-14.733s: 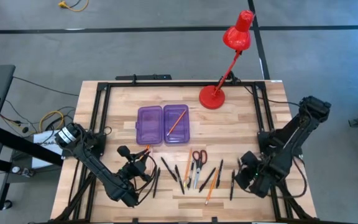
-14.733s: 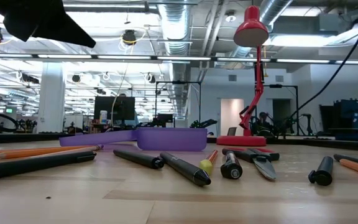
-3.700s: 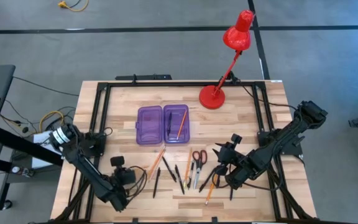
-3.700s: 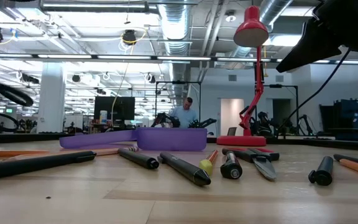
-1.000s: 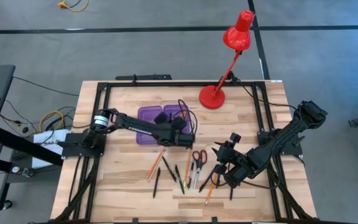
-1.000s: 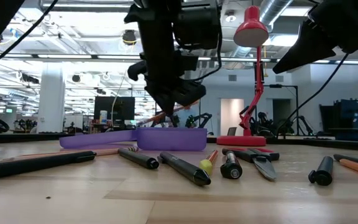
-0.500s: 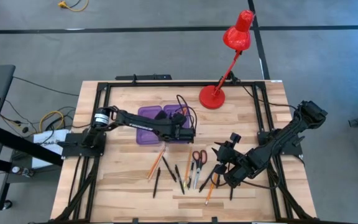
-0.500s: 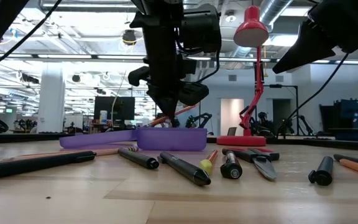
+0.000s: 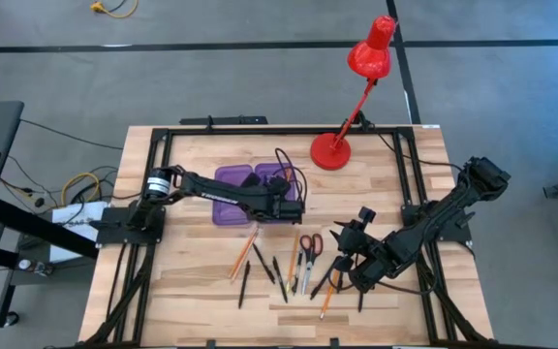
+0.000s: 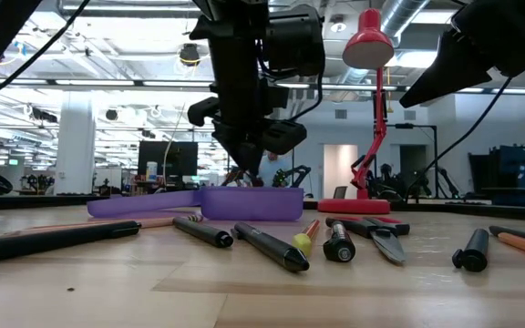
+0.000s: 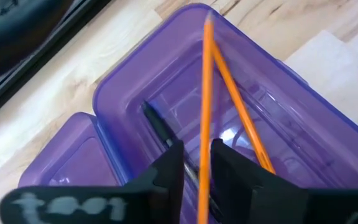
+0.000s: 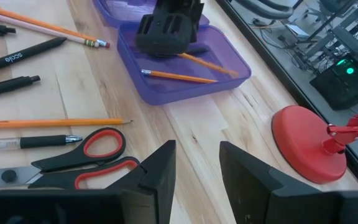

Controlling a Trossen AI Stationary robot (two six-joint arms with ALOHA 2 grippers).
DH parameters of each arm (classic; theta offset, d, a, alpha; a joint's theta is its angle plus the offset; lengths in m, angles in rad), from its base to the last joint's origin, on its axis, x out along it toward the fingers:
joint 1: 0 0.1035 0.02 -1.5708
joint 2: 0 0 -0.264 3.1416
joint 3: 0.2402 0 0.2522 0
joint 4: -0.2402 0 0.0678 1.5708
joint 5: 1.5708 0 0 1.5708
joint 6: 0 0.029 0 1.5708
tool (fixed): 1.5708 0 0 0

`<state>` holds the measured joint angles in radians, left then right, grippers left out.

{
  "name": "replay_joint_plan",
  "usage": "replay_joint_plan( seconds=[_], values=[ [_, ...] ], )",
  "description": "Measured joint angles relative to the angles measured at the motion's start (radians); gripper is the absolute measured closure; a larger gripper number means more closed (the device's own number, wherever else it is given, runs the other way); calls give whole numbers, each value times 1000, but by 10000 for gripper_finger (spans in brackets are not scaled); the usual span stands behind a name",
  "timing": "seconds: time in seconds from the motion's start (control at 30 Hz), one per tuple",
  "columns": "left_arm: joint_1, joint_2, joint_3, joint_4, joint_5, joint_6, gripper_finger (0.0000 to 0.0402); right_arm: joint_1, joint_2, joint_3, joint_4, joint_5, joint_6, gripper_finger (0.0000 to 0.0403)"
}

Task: Pick & place school supplies into a supply box
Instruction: Put the black pen into the violet supply box

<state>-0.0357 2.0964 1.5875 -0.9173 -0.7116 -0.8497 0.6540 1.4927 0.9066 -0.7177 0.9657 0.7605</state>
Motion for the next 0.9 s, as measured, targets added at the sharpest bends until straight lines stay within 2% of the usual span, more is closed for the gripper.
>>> replay_joint_plan(
  seconds=[0.17,0.33,0.47,0.6,0.7,0.8,0.9],
  values=[
    [-7,0,0,0,4,16,311,0,0,0,0,0,0,284],
    [-41,0,0,-8,-77,39,307,0,0,0,0,-4,0,284],
    [-81,0,0,-9,-106,122,307,0,0,0,0,-39,1,284],
    [-159,0,0,-25,-166,213,307,0,0,0,-2,-145,12,284],
    [-236,0,-1,-66,-264,241,307,0,0,0,-22,-253,52,284],
    [-320,0,-1,-152,-388,221,307,10,0,0,-44,-328,108,284],
    [-404,0,-1,-279,-473,130,307,29,0,0,-46,-383,155,284]
  ],
)
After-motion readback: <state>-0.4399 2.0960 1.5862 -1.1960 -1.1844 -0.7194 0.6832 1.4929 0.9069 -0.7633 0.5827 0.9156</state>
